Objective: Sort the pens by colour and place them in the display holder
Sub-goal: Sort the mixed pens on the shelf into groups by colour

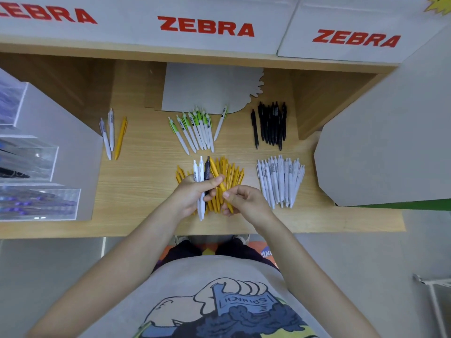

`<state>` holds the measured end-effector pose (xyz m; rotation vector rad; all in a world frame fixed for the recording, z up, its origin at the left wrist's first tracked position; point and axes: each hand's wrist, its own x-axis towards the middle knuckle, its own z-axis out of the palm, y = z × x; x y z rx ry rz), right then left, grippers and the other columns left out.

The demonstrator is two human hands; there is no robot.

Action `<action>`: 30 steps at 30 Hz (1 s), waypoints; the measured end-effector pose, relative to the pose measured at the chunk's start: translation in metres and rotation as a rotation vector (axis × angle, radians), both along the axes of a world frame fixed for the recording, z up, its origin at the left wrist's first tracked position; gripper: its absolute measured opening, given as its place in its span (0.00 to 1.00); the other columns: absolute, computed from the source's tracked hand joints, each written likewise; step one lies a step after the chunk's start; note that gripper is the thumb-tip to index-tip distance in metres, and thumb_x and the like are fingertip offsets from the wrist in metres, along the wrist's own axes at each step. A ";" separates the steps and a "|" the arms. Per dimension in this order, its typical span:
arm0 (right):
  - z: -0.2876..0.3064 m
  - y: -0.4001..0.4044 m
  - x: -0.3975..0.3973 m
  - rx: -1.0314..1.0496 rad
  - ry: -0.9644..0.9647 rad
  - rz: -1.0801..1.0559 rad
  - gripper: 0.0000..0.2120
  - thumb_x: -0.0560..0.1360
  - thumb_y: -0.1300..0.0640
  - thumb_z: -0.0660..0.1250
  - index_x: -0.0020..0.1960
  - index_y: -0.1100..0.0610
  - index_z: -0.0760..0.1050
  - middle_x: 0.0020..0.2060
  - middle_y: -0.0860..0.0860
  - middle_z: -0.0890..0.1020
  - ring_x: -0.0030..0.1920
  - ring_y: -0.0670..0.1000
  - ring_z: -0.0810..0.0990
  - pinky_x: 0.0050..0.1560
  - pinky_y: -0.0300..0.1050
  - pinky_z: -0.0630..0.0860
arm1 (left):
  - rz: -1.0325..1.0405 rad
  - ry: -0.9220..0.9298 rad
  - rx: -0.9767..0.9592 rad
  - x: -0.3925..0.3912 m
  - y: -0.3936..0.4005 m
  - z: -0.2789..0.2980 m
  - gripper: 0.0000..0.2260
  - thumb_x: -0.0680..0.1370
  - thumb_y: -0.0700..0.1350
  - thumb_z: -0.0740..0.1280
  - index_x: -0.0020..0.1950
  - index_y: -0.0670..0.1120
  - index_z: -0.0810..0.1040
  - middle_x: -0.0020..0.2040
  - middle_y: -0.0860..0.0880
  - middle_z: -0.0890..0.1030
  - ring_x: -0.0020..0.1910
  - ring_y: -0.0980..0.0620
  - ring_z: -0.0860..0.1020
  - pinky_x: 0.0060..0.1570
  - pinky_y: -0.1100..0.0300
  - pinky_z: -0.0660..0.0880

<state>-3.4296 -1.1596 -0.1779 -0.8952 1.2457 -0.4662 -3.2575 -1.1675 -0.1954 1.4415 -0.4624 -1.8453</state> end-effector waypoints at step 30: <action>-0.007 -0.021 0.017 -0.044 0.092 -0.095 0.06 0.77 0.52 0.70 0.47 0.54 0.83 0.38 0.45 0.81 0.42 0.45 0.78 0.46 0.41 0.72 | -0.379 0.000 -0.012 0.023 0.001 0.012 0.07 0.80 0.42 0.68 0.56 0.42 0.76 0.44 0.42 0.84 0.33 0.48 0.81 0.31 0.57 0.76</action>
